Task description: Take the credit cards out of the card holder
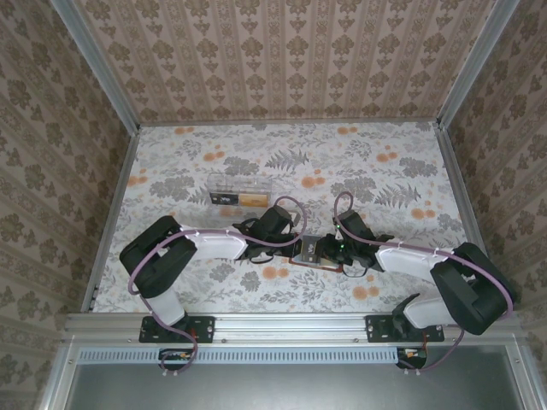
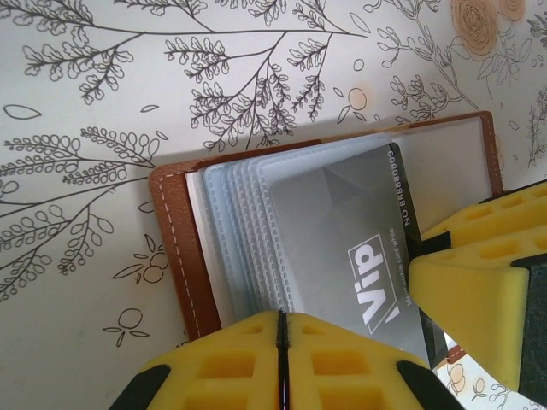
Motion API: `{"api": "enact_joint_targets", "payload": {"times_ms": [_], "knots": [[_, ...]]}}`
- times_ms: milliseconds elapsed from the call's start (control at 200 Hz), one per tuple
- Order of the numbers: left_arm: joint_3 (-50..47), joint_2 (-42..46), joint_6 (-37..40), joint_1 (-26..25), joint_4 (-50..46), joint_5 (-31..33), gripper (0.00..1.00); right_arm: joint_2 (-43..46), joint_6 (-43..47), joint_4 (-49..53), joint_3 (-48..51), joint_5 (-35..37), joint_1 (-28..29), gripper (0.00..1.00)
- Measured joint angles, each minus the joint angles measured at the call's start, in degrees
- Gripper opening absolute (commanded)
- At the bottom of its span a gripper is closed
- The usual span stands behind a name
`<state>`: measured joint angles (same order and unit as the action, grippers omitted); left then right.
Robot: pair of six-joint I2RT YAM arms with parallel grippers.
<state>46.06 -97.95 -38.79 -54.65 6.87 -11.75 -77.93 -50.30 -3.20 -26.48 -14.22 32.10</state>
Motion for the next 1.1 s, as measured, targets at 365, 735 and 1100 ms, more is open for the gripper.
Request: {"api": "enact_joint_targets", "payload": {"times_ms": [365,735,1100], "knots": [[-0.7,0.0,-0.2,0.4,0.9,0.1,0.10,0.0,-1.2,-2.7,1.0,-1.2,-1.2,0.04],[-0.5,0.4,-0.2,0.4,0.5,0.0,0.10,0.0,-1.4,-3.6,1.5,-1.3,-1.5,0.00],[1.2,0.3,-0.2,0.4,0.3,0.0,0.10,0.0,-1.4,-4.1,1.7,-1.3,-1.5,0.00]]}}
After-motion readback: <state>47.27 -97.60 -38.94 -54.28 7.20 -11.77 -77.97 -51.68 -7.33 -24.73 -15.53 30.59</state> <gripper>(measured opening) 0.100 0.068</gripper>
